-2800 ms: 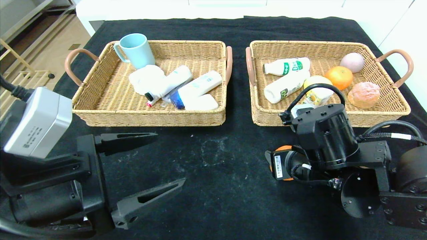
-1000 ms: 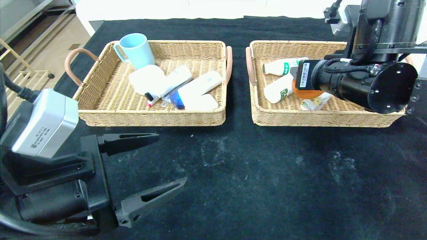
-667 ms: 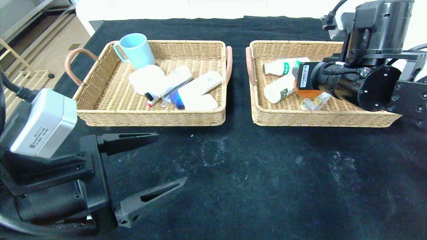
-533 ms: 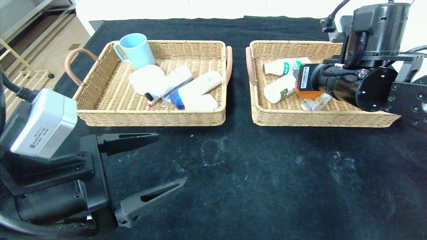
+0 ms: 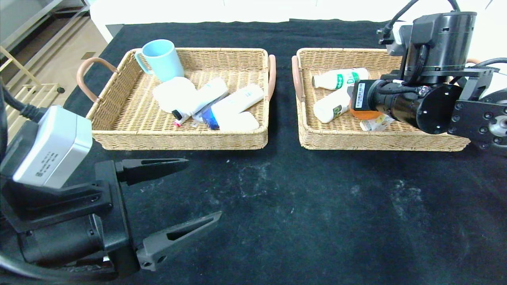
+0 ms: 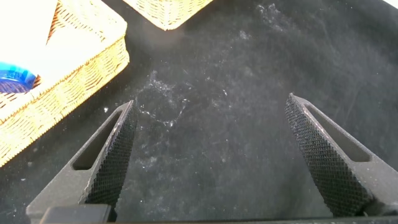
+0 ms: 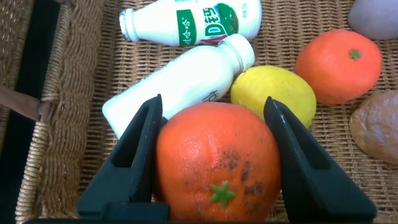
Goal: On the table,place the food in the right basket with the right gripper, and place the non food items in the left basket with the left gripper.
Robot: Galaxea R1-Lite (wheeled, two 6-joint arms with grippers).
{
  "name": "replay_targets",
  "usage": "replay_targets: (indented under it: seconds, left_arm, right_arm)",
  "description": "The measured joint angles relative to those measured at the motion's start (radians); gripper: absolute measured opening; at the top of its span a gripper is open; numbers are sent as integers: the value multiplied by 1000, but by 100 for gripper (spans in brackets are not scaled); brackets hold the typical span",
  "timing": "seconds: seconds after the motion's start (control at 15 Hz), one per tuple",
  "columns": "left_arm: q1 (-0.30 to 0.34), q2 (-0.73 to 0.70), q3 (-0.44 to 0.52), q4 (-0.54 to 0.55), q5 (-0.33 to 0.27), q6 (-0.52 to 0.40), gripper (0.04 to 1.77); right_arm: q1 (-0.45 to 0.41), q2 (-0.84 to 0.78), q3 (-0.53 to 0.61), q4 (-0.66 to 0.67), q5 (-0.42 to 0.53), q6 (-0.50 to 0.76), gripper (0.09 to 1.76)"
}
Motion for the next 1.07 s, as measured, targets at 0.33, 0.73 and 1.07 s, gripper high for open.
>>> replay_targets:
  seconds: [0.33, 0.73, 1.07]
  left_arm:
    - [0, 0, 0, 0, 0, 1, 172]
    - [0, 0, 0, 1, 0, 1, 172]
    - [0, -1, 1, 1, 0, 1, 172]
  right_arm:
    - [7, -1, 0, 0, 9, -1, 135]
    - [15, -5, 0, 0, 10, -4, 154]
    - [43, -22, 16, 3, 10, -18, 162]
